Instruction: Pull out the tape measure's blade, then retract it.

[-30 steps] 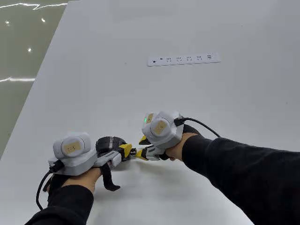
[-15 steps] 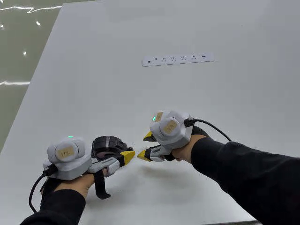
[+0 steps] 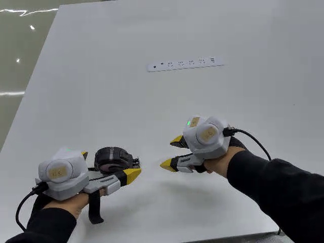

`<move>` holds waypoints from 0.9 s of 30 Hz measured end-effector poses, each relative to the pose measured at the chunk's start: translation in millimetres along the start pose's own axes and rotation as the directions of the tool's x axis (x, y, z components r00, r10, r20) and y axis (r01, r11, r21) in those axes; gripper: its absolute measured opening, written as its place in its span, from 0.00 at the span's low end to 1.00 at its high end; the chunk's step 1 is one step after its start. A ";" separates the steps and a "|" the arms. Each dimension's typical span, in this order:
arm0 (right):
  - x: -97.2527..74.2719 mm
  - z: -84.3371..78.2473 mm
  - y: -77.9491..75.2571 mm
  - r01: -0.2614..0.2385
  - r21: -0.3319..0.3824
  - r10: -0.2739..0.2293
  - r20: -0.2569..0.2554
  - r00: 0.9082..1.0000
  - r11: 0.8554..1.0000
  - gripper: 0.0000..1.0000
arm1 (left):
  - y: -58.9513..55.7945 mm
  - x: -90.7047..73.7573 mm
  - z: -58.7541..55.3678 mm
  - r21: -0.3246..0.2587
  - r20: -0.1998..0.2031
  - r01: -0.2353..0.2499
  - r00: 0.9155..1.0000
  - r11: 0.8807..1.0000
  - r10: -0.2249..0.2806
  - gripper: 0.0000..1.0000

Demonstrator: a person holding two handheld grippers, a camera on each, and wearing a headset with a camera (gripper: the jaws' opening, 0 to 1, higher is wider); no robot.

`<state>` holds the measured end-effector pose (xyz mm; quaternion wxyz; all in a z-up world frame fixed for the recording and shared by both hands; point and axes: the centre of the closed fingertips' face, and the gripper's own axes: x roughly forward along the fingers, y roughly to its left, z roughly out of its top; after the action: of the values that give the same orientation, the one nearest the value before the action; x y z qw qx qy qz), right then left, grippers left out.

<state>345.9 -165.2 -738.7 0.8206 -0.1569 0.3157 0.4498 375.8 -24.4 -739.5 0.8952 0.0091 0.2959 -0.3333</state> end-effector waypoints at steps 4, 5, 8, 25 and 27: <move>-11.5 -7.4 -6.0 0.022 0.024 -0.022 0.000 1.000 0.999 0.41 | 0.6 -5.4 0.5 0.018 0.000 0.027 1.000 0.999 -0.028 0.99; -13.9 -9.5 -7.1 0.026 0.035 -0.026 -0.001 1.000 0.999 0.42 | 1.2 -6.6 0.4 0.018 -0.004 0.027 1.000 0.999 -0.027 0.99; -22.5 -17.6 -10.1 0.035 0.071 -0.035 0.000 0.999 0.997 0.44 | -1.6 -13.7 10.1 0.001 0.049 0.061 0.997 0.998 -0.061 0.99; -66.8 -73.3 -26.1 0.096 0.099 -0.090 -0.061 0.994 0.991 0.57 | 11.9 -23.2 -7.5 0.112 -0.046 0.096 0.995 0.989 -0.092 0.99; -70.3 -81.1 -24.1 0.101 0.066 -0.096 -0.078 0.992 0.993 0.58 | 14.3 -25.0 -8.0 0.113 -0.044 0.092 0.995 0.989 -0.088 0.99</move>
<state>307.6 -267.2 -753.8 0.8344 -0.1601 0.3534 0.3914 365.2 3.2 -735.3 0.8712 0.0540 0.2937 -0.3896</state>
